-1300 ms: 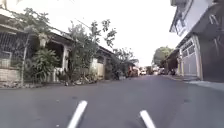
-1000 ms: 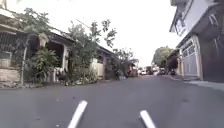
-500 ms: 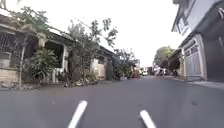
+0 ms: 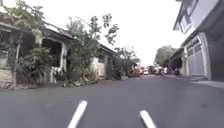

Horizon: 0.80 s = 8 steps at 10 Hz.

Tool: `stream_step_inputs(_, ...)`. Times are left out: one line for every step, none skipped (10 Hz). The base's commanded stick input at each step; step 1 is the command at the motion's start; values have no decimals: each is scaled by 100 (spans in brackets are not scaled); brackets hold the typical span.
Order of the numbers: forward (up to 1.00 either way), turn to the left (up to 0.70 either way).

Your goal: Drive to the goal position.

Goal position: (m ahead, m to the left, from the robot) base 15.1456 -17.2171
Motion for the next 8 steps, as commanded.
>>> stream_step_inputs(54, -54)
stream_step_inputs(52, -54)
stream_step_inputs(26, -53)
stream_step_inputs(26, -53)
stream_step_inputs(26, -53)
stream_step_inputs(26, -53)
stream_step_inputs(27, -54)
stream_step_inputs(28, -56)
